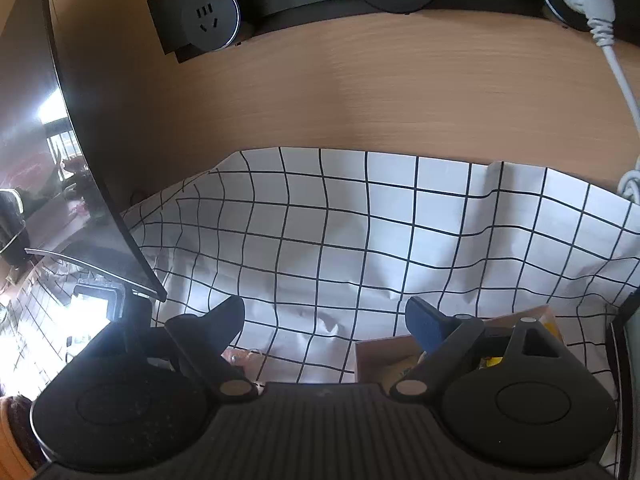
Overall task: Organize soft objects
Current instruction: 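Move the left tool to the pink bow hair clip and grasp it, then grasp the red packet with the right tool while the left tool holds the bow clip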
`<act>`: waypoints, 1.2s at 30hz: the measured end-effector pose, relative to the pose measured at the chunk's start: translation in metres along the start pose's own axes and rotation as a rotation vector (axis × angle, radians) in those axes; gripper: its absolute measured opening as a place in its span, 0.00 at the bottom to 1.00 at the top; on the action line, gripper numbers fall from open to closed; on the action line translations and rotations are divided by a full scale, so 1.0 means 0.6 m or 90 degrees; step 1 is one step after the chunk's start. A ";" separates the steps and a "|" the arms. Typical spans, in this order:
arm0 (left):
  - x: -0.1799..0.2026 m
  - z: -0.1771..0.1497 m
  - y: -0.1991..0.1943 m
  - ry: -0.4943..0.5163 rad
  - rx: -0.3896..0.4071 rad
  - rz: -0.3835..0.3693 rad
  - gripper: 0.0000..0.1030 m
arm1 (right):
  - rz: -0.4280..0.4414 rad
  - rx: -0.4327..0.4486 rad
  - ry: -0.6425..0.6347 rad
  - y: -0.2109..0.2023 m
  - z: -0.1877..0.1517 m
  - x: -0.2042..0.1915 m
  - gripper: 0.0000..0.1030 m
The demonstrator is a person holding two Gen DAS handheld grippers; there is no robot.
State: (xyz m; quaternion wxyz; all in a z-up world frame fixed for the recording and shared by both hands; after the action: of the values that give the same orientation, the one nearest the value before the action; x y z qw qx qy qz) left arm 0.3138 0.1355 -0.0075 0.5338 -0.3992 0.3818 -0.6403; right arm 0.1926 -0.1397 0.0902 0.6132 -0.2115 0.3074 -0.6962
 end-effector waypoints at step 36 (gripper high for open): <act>-0.526 -0.360 -0.276 -0.353 0.274 -0.067 0.16 | -0.077 -0.466 -0.091 0.376 -0.105 -0.435 0.85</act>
State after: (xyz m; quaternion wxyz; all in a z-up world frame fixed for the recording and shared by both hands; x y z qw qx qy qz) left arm 0.0880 0.4840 0.0270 0.6551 -0.4553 0.0575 -0.6002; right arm 0.3550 0.1142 -0.0888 0.4750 -0.4821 0.4793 -0.5588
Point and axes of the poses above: each gripper's, at about its wrist camera, not at the fingertips, and y roughly the way its jaws point, x to its right, z to its top, the point moved 3 cm from there along y, roughly the way its jaws point, and after that the axes turned 2 degrees about -y, right-handed, at the moved point
